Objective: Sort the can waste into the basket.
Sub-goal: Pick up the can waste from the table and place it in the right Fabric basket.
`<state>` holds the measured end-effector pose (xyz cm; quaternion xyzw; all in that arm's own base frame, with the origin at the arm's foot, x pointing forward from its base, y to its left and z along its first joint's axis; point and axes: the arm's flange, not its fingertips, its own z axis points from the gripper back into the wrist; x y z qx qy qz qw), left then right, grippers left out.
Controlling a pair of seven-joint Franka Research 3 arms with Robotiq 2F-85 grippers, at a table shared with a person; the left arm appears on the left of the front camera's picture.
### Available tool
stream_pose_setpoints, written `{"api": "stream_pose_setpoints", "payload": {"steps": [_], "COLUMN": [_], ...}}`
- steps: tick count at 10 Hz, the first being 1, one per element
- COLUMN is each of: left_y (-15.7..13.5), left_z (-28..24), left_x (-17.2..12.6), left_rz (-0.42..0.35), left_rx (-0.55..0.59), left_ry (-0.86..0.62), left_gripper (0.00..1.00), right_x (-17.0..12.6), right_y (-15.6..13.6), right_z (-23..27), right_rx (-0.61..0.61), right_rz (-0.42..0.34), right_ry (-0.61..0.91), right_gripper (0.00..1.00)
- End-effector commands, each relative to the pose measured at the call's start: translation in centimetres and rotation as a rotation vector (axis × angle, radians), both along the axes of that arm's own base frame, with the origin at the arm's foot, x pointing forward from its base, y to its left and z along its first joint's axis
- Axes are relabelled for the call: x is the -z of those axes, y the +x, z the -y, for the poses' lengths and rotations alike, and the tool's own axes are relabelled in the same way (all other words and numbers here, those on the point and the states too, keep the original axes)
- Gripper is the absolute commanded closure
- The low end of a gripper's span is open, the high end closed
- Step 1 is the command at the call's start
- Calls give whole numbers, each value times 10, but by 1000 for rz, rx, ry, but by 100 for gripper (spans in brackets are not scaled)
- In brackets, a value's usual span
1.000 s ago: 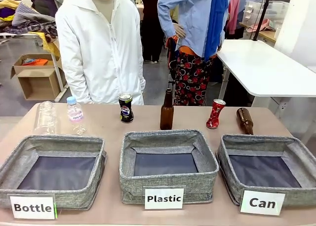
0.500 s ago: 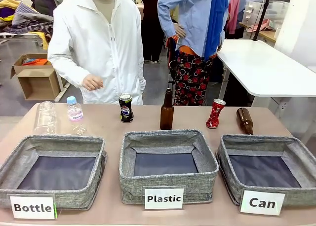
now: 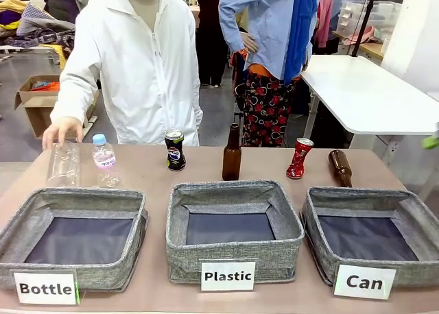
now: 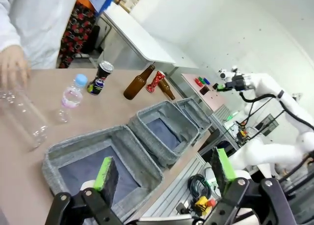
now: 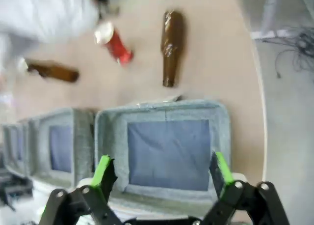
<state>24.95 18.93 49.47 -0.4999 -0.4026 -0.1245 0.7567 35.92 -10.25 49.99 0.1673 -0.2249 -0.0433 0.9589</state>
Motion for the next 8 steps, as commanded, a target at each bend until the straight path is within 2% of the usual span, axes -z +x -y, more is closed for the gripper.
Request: {"api": "stream_pose_setpoints", "payload": {"steps": [1, 3, 4, 5, 7, 8], "left_y": [1, 1, 1, 1, 1, 1], "left_z": [-1, -1, -1, -1, -1, -1], "left_x": [-2, -2, -2, -2, -2, -2], "left_rz": [31, 31, 31, 31, 31, 31], "left_rx": [5, 5, 5, 5, 5, 5], "left_ry": [-5, -5, -5, -5, -5, -5], "left_gripper": [0, 0, 0, 0, 0, 0], "right_x": [21, 48, 47, 44, 44, 49], "right_y": [63, 86, 85, 79, 79, 86], "right_z": [-13, -62, -66, -67, -67, -75], "right_rx": [-191, -318, -302, -263, -263, -290], "right_rz": [67, 127, 162, 41, 41, 70], "right_ry": [-106, -144, -183, -160, -160, -184], "right_gripper": [0, 0, 0, 0, 0, 0]}}
